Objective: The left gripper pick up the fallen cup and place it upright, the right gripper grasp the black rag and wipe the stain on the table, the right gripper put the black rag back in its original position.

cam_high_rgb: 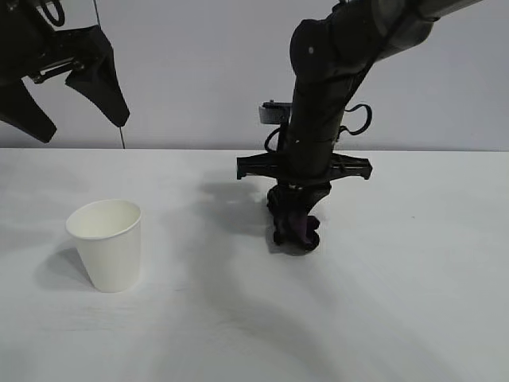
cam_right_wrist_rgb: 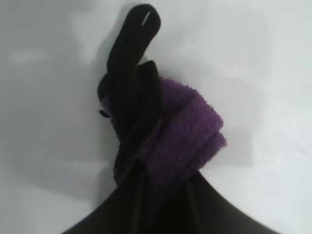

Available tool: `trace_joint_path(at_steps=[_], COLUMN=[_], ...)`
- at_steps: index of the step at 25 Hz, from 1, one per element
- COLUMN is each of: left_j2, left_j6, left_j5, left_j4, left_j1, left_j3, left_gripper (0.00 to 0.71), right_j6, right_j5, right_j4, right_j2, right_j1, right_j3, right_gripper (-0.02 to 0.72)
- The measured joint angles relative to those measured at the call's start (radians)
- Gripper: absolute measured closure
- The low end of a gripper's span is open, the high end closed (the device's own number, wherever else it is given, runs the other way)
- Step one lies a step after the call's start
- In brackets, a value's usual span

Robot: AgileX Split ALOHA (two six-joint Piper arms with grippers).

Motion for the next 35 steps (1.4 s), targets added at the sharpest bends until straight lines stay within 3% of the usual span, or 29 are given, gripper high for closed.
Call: trace_joint_path(at_steps=[3, 6, 11, 15, 21, 26, 35], left_j2=[0.000, 0.000, 0.000, 0.000, 0.000, 0.000, 0.000], left_j6=[0.000, 0.000, -0.008, -0.014, -0.015, -0.016, -0.016], left_j5=[0.002, 0.008, 0.018, 0.027, 0.029, 0.030, 0.031], left_j4=[0.000, 0.000, 0.000, 0.000, 0.000, 0.000, 0.000], left_j1=[0.000, 0.000, 0.000, 0.000, 0.000, 0.000, 0.000], left_j3=[0.000, 0.000, 0.000, 0.000, 0.000, 0.000, 0.000], left_gripper=[0.017, 0.017, 0.017, 0.017, 0.017, 0.017, 0.017], right_j6=[-0.037, -0.062, -0.058, -0.053, -0.079, -0.130, -0.133], right_j5=[0.071, 0.129, 0.149, 0.119, -0.045, -0.094, -0.098], right_j4=[0.007, 0.007, 0.010, 0.024, 0.160, 0.260, 0.267], right_j2=[-0.076, -0.134, -0.201, -0.296, -0.494, -0.548, -0.547], right_j1=[0.000, 0.000, -0.007, -0.055, -0.185, -0.214, -0.214], right_j3=[0.000, 0.000, 0.032, 0.166, 0.412, 0.451, 0.453], right_gripper=[0.300, 0.202, 0.176, 0.171, 0.169, 0.169, 0.169])
